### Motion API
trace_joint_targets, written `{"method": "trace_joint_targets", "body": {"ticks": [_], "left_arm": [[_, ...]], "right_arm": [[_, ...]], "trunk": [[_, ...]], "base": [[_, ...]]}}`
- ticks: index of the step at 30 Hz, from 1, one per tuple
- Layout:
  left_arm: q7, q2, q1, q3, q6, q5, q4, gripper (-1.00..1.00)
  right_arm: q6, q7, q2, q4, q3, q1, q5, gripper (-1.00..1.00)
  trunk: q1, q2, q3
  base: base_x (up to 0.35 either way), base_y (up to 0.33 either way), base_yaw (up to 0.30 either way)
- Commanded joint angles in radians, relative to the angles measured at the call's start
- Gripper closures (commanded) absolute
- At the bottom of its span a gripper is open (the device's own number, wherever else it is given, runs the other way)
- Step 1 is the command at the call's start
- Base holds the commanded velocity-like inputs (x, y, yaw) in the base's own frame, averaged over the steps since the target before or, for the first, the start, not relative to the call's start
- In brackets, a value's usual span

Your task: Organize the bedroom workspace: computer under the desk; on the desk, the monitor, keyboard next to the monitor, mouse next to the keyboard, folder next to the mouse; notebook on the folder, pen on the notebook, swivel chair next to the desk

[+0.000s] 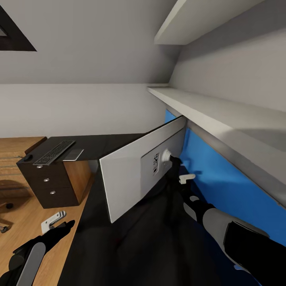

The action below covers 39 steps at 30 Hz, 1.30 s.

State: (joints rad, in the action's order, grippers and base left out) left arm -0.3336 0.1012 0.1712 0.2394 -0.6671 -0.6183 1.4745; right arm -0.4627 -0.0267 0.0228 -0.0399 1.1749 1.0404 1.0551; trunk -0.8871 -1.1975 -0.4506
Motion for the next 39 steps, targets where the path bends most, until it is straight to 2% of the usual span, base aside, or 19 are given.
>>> {"method": "trace_joint_targets", "body": {"ticks": [1, 7, 16, 23, 26, 31, 32, 34, 35, 36, 37, 38, 39], "left_arm": [[-0.008, 0.000, 0.001, 0.000, -0.003, -0.011, 0.001, -1.00], [-0.008, -0.001, 0.001, 0.000, -0.003, -0.011, 0.001, -1.00], [-0.008, -0.003, 0.001, 0.000, -0.003, -0.012, 0.001, -1.00], [-0.014, 0.001, 0.001, 0.002, 0.003, -0.011, -0.002, -1.00], [-0.015, 0.001, 0.001, 0.021, 0.004, -0.011, -0.003, -1.00], [-0.012, 0.004, 0.001, 0.106, 0.008, -0.008, -0.106, -1.00], [-0.009, 0.005, 0.001, 0.136, 0.010, -0.005, -0.166, -1.00], [-0.008, 0.016, 0.001, 0.149, 0.015, 0.001, -0.204, -1.00], [-0.006, 0.045, 0.001, 0.153, 0.017, 0.091, -0.290, -1.00], [-0.006, 0.046, 0.001, 0.152, 0.018, 0.125, -0.312, -1.00], [-0.006, 0.047, 0.001, 0.152, 0.018, 0.141, -0.323, -1.00], [-0.006, 0.047, 0.001, 0.149, 0.023, 0.188, -0.367, -1.00], [-0.006, 0.047, 0.001, 0.148, 0.027, 0.201, -0.383, -1.00]], "right_arm": [[-0.002, -0.003, 0.000, 0.000, 0.008, -0.001, 0.006, -1.00], [-0.002, -0.002, -0.001, 0.000, 0.008, -0.005, 0.006, -1.00], [-0.002, -0.002, 0.000, 0.000, 0.008, -0.005, 0.006, -1.00], [-0.005, -0.003, 0.003, -0.007, 0.010, -0.005, 0.006, -1.00], [-0.026, -0.002, 0.004, -0.009, 0.011, -0.005, 0.006, -1.00], [-0.042, -0.006, 0.020, -0.011, 0.009, -0.005, 0.012, -1.00], [-0.041, -0.007, 0.029, -0.012, 0.007, -0.005, 0.013, -1.00], [-0.041, -0.009, 0.043, -0.012, 0.006, -0.005, 0.014, -1.00], [-0.040, -0.010, 0.061, -0.012, 0.002, -0.005, 0.014, -1.00], [-0.040, -0.010, 0.063, -0.012, 0.001, -0.005, 0.015, -1.00], [-0.040, -0.010, 0.064, -0.012, 0.000, -0.005, 0.015, -1.00], [-0.040, -0.010, 0.065, -0.015, -0.001, -0.005, 0.017, -1.00], [-0.040, -0.010, 0.065, -0.017, -0.002, -0.005, 0.017, -1.00]], "trunk": [[0.000, -0.001, -0.001], [0.000, -0.001, -0.001], [0.000, -0.001, -0.001], [0.000, -0.001, -0.001], [0.000, -0.001, -0.001], [0.000, -0.001, -0.001], [0.000, -0.001, -0.001], [0.000, -0.001, -0.001], [0.000, -0.001, -0.001], [0.000, -0.001, -0.001], [0.000, -0.001, -0.001], [0.000, -0.001, -0.001], [0.000, -0.001, -0.001]], "base": [[0.000, 0.000, 0.000], [-0.016, 0.000, 0.000], [-0.198, 0.005, 0.000], [-0.307, 0.138, 0.000], [-0.322, 0.179, 0.000], [-0.306, 0.193, 0.000], [-0.303, 0.194, 0.000], [-0.268, 0.170, 0.000], [-0.052, 0.031, 0.000], [-0.033, 0.020, 0.000], [-0.027, 0.016, 0.000], [-0.014, 0.008, 0.000], [-0.011, 0.007, 0.000]]}}
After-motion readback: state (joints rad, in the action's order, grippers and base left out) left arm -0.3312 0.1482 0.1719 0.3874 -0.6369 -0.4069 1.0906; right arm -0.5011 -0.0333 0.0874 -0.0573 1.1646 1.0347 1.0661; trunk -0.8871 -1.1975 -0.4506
